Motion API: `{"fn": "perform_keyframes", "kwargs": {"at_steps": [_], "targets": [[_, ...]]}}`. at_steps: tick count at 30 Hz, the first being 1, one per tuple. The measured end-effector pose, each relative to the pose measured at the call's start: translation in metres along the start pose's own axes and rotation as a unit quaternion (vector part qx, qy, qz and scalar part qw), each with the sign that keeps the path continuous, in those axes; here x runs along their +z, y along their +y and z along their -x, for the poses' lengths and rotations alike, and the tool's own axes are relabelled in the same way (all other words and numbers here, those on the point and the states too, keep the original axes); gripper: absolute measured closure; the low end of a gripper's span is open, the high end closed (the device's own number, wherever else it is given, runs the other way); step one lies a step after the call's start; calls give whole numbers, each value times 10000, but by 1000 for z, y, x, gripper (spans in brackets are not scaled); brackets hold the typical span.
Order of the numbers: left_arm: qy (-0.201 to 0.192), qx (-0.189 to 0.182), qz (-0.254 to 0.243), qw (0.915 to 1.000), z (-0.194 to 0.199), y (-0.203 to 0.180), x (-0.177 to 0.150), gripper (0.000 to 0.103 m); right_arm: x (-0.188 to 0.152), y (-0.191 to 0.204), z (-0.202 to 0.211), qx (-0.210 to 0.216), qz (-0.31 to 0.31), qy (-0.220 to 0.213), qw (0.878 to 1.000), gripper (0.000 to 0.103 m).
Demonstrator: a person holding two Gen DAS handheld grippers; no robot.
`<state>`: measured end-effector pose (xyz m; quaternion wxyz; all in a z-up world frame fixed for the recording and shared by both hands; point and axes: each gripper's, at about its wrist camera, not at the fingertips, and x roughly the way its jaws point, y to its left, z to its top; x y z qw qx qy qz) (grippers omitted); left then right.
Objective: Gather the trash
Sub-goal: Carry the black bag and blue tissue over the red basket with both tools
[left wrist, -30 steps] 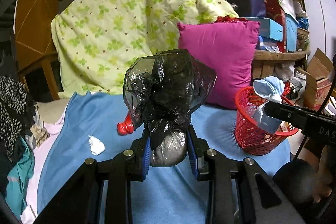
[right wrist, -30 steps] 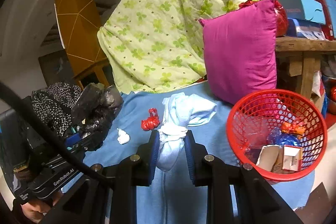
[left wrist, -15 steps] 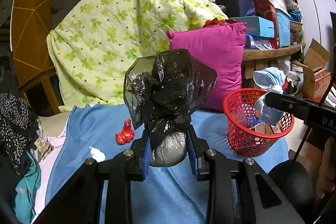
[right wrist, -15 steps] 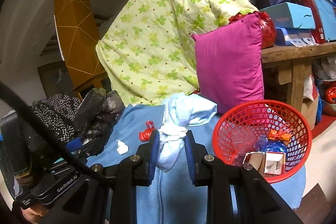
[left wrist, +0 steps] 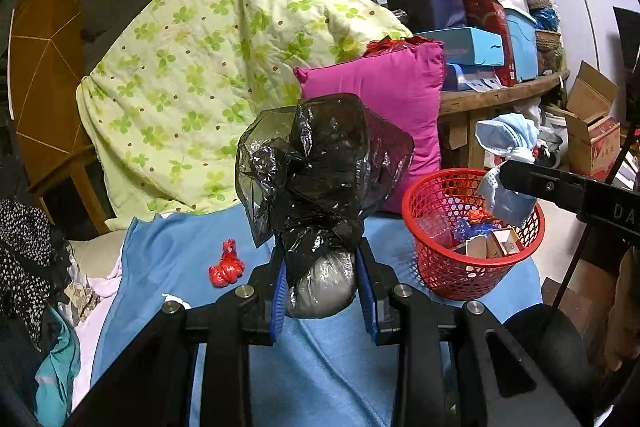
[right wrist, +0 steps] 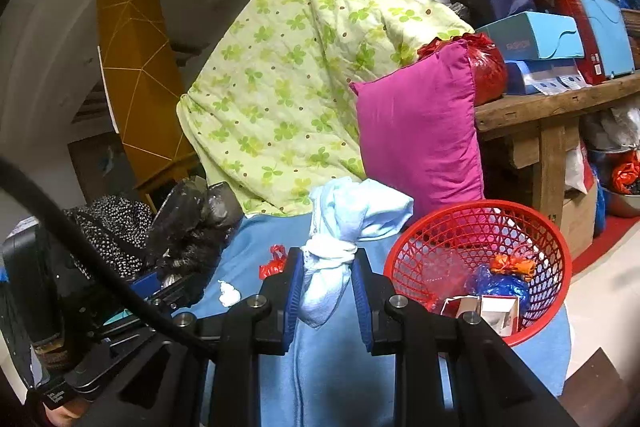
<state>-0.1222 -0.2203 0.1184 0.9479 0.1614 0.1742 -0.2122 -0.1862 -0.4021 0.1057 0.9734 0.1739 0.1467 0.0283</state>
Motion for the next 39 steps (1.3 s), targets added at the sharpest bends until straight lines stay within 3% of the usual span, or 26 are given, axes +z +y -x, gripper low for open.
{"fn": "perform_keyframes", "kwargs": {"at_steps": [39], "targets": [[157,-429,-478,9978,-22,-53,14,70,3,-62,23,-360,-628,-226,9971,77]]}}
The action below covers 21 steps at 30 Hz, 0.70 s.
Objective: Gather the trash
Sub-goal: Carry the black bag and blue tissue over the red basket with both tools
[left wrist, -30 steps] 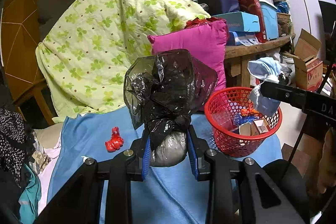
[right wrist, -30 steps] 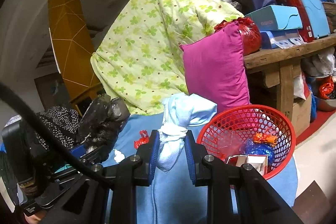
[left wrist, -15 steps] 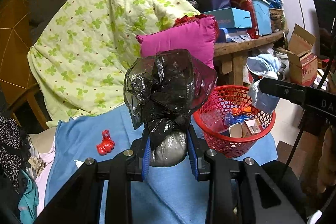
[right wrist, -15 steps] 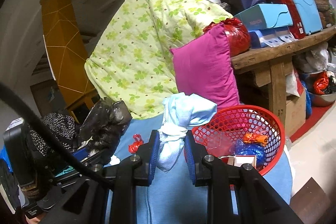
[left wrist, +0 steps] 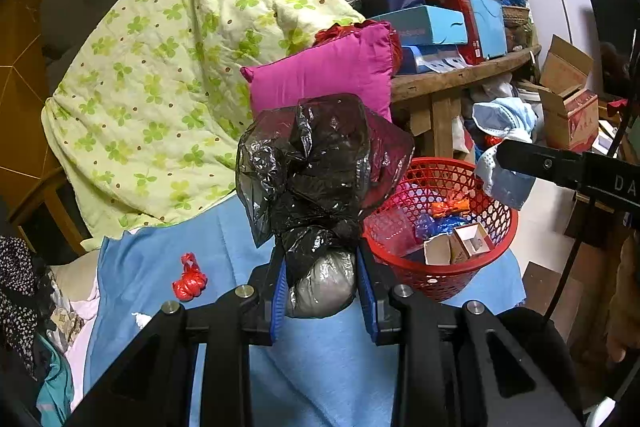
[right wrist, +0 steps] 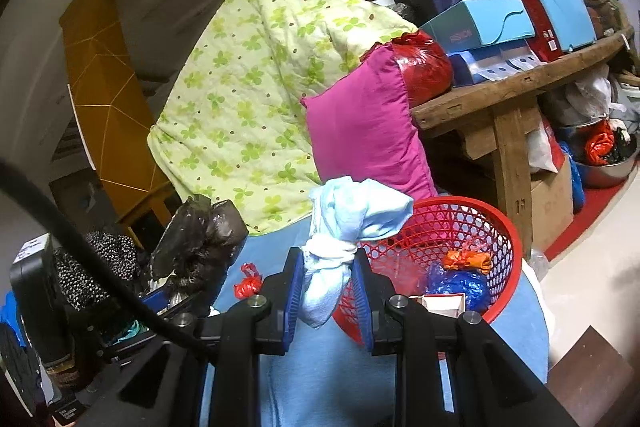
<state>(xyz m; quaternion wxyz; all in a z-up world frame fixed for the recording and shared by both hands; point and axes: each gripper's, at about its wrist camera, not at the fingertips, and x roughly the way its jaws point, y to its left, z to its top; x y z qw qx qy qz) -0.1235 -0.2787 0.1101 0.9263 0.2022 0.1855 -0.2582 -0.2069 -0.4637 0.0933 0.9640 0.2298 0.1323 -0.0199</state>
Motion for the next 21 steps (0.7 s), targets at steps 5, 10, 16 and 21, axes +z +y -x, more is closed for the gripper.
{"fn": "perform_keyframes", "kwargs": {"at_steps": [5,10,16,21], "targets": [[-6,-64,-46,10000,-5,-6,3,70,1,-5,0,-37,-63,-9,10000,77],[-1,-139,-57,9999,-10,-9,6,70,1,-7,-1,-66,-86,7,9999,77],[2,-218,-49,9997,-17,-11,9,70,4,-13,-4,-134,-145,-16,9998,77],[8,-265,-48,9996,-23,-13,13,70,10,-20,-6,-207,-220,-63,9995,77]]}}
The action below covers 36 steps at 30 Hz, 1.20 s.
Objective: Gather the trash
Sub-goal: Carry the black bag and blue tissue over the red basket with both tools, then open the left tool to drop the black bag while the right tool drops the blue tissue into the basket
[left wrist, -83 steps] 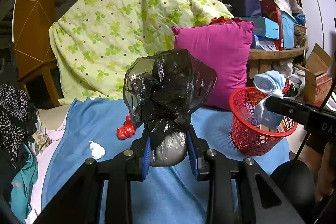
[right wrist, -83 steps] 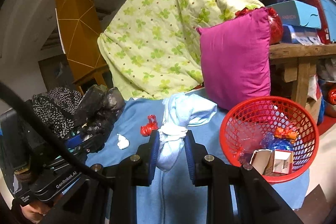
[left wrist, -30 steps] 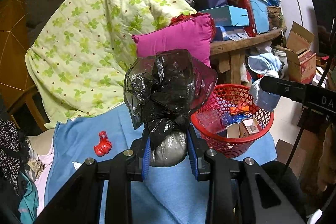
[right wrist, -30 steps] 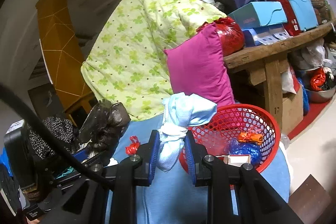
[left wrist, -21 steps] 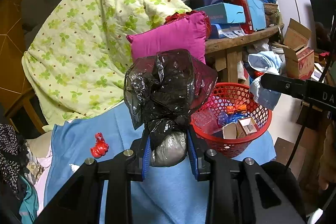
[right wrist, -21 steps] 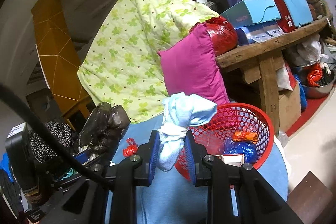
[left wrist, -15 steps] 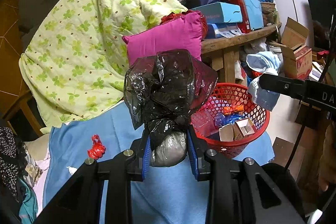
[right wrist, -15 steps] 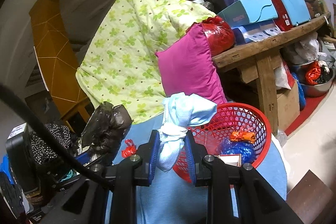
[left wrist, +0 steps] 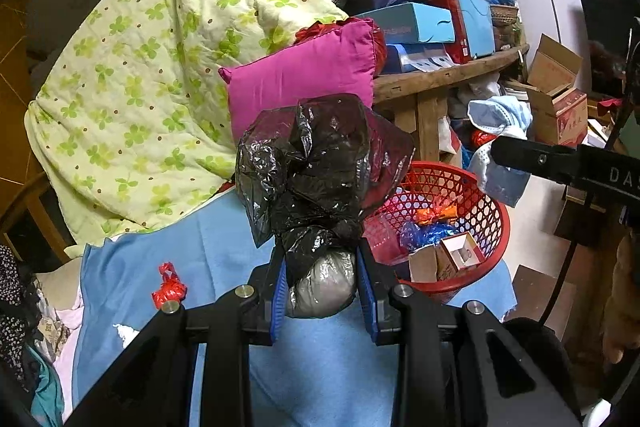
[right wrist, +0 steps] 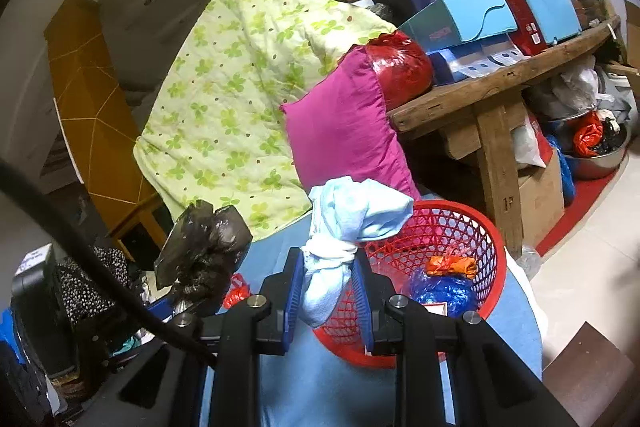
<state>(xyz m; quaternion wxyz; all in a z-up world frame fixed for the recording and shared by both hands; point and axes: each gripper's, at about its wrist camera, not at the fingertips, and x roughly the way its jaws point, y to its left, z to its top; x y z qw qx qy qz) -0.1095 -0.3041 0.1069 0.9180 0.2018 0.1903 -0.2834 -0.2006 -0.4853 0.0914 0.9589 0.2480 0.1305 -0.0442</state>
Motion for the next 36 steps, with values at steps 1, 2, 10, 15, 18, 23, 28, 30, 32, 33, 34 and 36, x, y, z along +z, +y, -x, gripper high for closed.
{"fn": "perform_keyframes", "kwargs": {"at_steps": [1,2,10,15,18,23,28,30,32,33,34,36], "targets": [[-3,1,-7,10000,-1,0,1,70,2,-1,0,-18,2,-16,10000,77],[-12,-6,-4,10000,-3,-1,3,70,3,-1,0,-27,11,-20,10000,77],[75,-517,122,9986,-15,-4,11,70,9,-14,2,-217,-43,-116,9997,77],[167,-1217,293,9920,-25,-5,11,70,12,-34,6,-383,-238,-171,9988,77],[307,-1563,484,9860,-37,-2,10,70,14,-46,7,-482,-334,-195,9981,76],[528,-1793,612,9805,-58,-5,10,70,15,-57,2,-544,-440,-147,9974,76],[677,-2006,618,9754,-78,-12,18,70,18,-64,-18,-597,-453,-1,9972,75],[718,-2088,688,9729,-86,-13,20,70,18,-67,-24,-560,-526,55,9970,75],[792,-2204,796,9689,-95,-13,22,70,18,-70,-34,-563,-570,128,9967,75],[823,-2244,828,9675,-99,-14,22,70,18,-73,-39,-577,-583,166,9965,75],[857,-2281,846,9662,-103,-15,21,69,17,-74,-42,-586,-596,194,9963,75],[927,-2278,840,9656,-111,-18,20,69,15,-80,-52,-616,-682,289,9953,75]]}}
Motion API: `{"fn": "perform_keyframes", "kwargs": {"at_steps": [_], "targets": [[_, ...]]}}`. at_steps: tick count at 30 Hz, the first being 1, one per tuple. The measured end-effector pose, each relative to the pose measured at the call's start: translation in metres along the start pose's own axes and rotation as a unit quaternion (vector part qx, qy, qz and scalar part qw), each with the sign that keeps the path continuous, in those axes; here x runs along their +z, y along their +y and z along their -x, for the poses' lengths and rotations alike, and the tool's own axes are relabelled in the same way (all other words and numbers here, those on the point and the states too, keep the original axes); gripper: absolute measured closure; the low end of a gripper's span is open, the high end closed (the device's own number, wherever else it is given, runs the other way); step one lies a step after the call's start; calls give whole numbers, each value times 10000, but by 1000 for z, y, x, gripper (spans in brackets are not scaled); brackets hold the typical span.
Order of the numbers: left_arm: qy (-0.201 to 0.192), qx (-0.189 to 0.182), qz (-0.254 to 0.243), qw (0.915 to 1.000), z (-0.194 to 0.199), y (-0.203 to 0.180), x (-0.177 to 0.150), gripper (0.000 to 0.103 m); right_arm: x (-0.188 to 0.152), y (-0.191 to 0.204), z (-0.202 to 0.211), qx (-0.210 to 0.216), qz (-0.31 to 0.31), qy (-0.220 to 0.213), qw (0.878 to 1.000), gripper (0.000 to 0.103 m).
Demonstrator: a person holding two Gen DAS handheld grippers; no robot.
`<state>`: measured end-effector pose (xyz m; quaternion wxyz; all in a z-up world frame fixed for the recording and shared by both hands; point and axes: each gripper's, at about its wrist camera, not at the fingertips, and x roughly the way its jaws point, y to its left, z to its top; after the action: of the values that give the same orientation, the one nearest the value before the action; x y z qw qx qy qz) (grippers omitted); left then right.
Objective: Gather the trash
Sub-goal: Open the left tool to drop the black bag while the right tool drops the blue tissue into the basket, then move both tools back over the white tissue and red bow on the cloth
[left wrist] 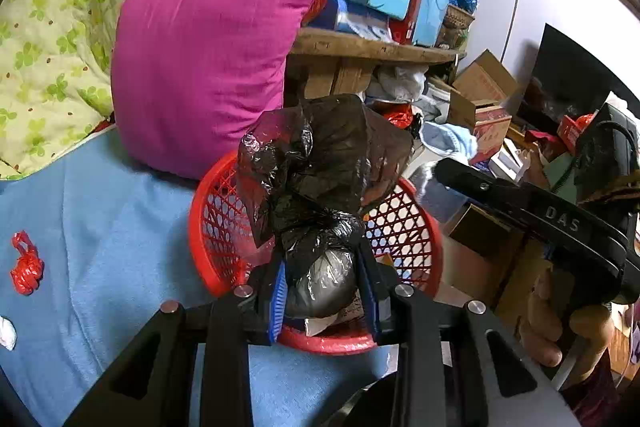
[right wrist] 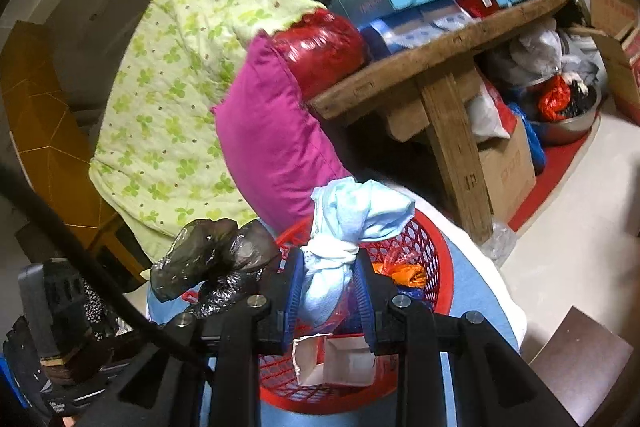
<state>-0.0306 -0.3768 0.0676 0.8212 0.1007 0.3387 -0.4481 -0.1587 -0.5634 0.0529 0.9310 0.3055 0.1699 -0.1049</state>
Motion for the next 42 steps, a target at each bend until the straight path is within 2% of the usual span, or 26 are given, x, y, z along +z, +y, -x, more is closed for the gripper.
{"fn": "perform_keyframes", "kwargs": {"at_steps": [3,5,7,8,9,10,11,15,20,25,30,33,37,42], "targets": [[94,-15,8,10000,-10,3,-3,68,-1,-10,-17,-31,-207,165,9996,75],[137,-4,-11,9999,-15,3,-5,63,-3,-16,-27,-63,-333,242,9991,74],[154,12,-2,9999,-16,5,-7,44,-6,-19,-36,-81,-438,346,9984,71],[78,56,5,10000,-14,7,-8,42,-7,-21,-39,-75,-490,401,9980,68],[25,72,-2,10000,-11,8,-9,41,-8,-22,-42,-42,-527,444,9976,60],[-27,73,-18,10000,-7,9,-10,41,-9,-22,-43,4,-558,470,9973,42],[-68,85,-32,9999,-2,12,-12,41,-10,-22,-43,36,-587,420,9974,39],[-311,298,-33,9991,26,29,-27,40,-12,-11,-27,128,-378,2,9992,39],[-487,771,303,9954,60,72,-58,36,-14,13,-11,258,-18,-298,9992,39],[-569,1482,787,9842,97,126,-106,36,-26,61,-11,647,443,-244,9966,39],[-558,2224,1376,9636,135,185,-156,36,-56,129,-33,1084,1119,175,9876,39],[-588,2495,1695,9516,154,213,-181,36,-82,163,-53,1215,1480,514,9802,39],[-626,2866,2007,9347,168,239,-203,35,-118,193,-81,1153,1982,873,9694,39],[-632,3344,2089,9168,170,260,-200,35,-140,206,-109,978,2294,1134,9617,39]]}}
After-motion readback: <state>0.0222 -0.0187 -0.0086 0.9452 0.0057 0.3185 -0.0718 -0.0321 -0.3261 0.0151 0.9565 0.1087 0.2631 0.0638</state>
